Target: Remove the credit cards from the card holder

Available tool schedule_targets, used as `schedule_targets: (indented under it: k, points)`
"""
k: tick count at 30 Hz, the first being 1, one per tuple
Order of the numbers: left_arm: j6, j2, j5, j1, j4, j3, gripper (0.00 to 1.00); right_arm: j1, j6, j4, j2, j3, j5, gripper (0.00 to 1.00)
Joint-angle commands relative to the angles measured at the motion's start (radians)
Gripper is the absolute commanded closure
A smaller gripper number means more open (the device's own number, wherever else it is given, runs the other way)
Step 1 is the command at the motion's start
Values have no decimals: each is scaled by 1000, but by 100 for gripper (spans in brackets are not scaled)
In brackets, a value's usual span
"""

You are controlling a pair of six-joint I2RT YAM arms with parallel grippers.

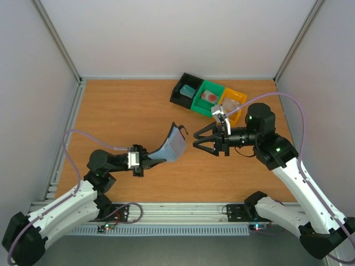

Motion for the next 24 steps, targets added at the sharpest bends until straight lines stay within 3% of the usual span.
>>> schedule_targets:
  k: [1, 4, 8, 16, 20, 24]
  points:
    - [246, -56, 36, -2, -117, 31, 100, 53, 37, 106, 21, -6, -68, 49]
    - [321, -71, 13, -2, -182, 45, 100, 63, 0, 78, 42, -10, -63, 48]
    - [305, -58, -41, -2, -187, 67, 100, 63, -53, 52, 38, -21, -83, 47]
    - [123, -6, -85, -1, -143, 97, 100, 63, -175, -105, 37, -3, -86, 53]
    - [29, 6, -144, -2, -160, 120, 100, 63, -180, -148, -8, 12, 87, 55]
    - [-115, 10, -273, -2, -304, 166, 100, 81, -111, -97, -60, -7, 286, 61]
